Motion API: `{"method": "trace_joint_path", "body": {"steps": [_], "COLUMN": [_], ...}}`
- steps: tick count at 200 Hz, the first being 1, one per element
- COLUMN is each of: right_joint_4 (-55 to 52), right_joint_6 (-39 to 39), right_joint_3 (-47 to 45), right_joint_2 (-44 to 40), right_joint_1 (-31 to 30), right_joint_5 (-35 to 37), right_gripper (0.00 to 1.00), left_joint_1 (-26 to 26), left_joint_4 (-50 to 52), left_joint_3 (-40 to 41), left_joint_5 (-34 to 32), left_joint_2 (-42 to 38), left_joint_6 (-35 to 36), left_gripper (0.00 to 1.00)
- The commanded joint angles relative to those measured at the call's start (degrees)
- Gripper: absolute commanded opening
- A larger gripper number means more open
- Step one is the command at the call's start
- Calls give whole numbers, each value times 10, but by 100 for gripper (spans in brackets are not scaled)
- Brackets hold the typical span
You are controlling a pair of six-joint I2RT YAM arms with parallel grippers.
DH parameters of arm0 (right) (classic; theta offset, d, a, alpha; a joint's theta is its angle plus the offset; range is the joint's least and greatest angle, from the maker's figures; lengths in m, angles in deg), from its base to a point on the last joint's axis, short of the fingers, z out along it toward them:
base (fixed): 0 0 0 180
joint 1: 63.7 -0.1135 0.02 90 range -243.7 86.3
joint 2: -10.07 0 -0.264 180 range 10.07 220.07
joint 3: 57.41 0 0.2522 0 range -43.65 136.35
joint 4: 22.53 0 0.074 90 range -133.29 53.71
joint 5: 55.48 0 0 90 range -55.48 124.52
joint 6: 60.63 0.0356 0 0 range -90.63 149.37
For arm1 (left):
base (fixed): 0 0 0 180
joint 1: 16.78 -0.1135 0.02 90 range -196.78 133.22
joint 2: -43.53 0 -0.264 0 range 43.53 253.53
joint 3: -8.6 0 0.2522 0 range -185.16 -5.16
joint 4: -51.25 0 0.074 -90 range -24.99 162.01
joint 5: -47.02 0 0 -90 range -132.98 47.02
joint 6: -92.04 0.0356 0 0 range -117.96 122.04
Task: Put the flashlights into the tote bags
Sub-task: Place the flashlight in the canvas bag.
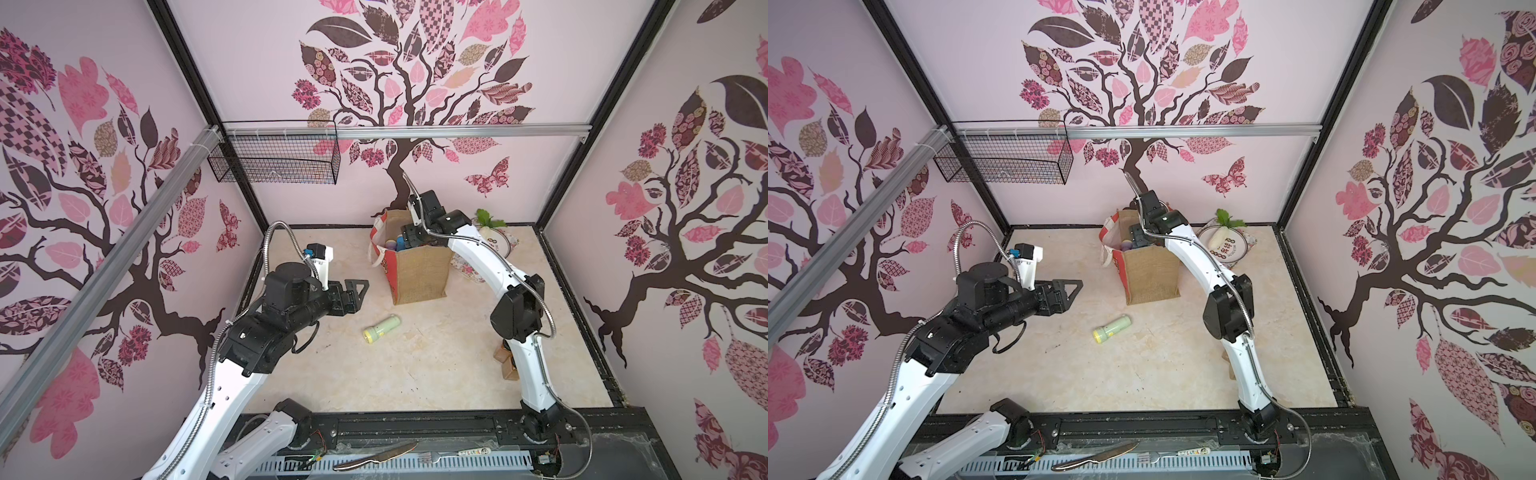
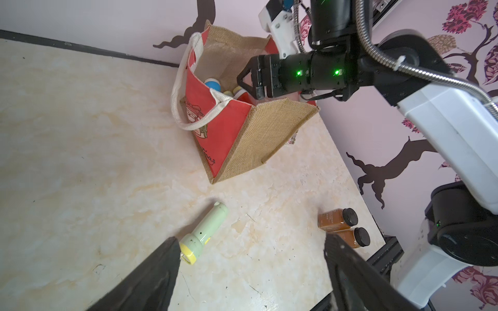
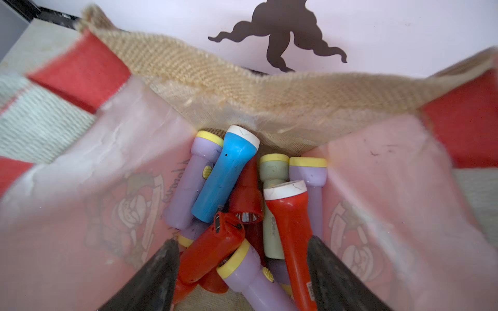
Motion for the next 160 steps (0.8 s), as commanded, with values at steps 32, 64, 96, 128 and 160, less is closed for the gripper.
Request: {"method": "trace_joint_path", "body": {"steps": [32,64,96,128,160], "right_joint_4": [-39,-43,-21,25,117], "right_joint_6": [6,18,34,35,13], "right_joint_3": [-17,-84,-177,-305,-479], "right_joint_2": [-136,-209,-290,-384,-507], "right_joint_1": [-34,-55,-66,-66,-66], "right_joint_5": [25,33,12,-37,-115], "right_gripper": [84,88,92,97,100], "left_joint_1": [-3,-3,-3,-3,-3], "left_joint_4": [39,33,42,39,25], "left_joint_3": [13,34,49,71,107], "left_joint_5": [26,42,53,59,68], "left_joint_2": [-33,-43,-39,-31,-6], "left_joint_6": [-9,-19,-21,-20,-19], "left_gripper": [86,86,84,84,82]}}
